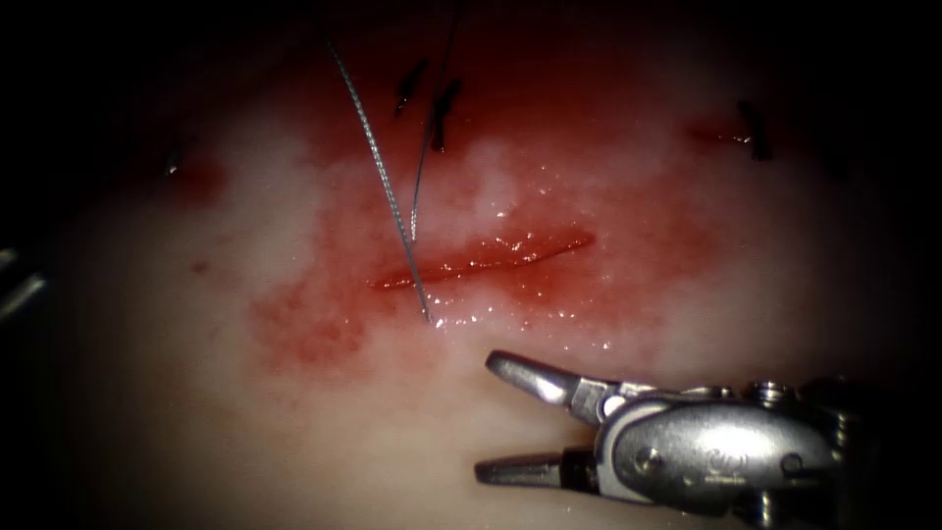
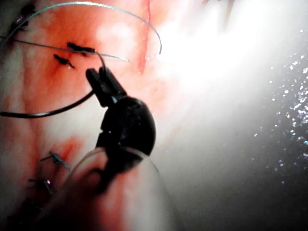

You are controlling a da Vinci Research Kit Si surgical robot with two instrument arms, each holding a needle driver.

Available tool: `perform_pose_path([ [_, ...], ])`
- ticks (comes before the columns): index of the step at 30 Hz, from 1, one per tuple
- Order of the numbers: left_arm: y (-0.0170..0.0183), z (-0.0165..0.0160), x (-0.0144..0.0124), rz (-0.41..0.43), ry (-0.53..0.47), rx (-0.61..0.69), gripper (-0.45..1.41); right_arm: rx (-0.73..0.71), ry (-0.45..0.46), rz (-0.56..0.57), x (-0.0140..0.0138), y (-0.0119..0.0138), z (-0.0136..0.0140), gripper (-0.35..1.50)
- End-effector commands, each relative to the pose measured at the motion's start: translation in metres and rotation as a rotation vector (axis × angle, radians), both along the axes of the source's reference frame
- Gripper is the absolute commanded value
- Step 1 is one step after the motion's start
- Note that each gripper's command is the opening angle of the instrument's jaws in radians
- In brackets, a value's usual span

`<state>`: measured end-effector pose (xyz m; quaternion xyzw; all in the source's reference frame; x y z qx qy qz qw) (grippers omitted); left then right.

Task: Wound Closure

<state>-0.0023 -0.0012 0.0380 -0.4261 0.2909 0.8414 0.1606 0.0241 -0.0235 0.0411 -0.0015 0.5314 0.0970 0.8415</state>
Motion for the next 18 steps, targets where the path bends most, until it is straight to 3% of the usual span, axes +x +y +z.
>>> perform_pose_path([
  [1,0.0001,0.0008,-0.0006,0.001,-0.001,0.0,-0.45,0.049,0.002,0.025,0.0005,0.0013,0.0025,1.25],
  [6,0.0001,0.0009,-0.0007,-0.001,-0.001,-0.002,-0.45,0.135,-0.001,0.072,0.0013,0.0024,0.0058,1.13],
  [18,0.0,0.0011,-0.0007,0.001,-0.001,0.003,-0.45,0.335,0.029,0.123,0.0043,0.0035,0.0129,1.18],
])
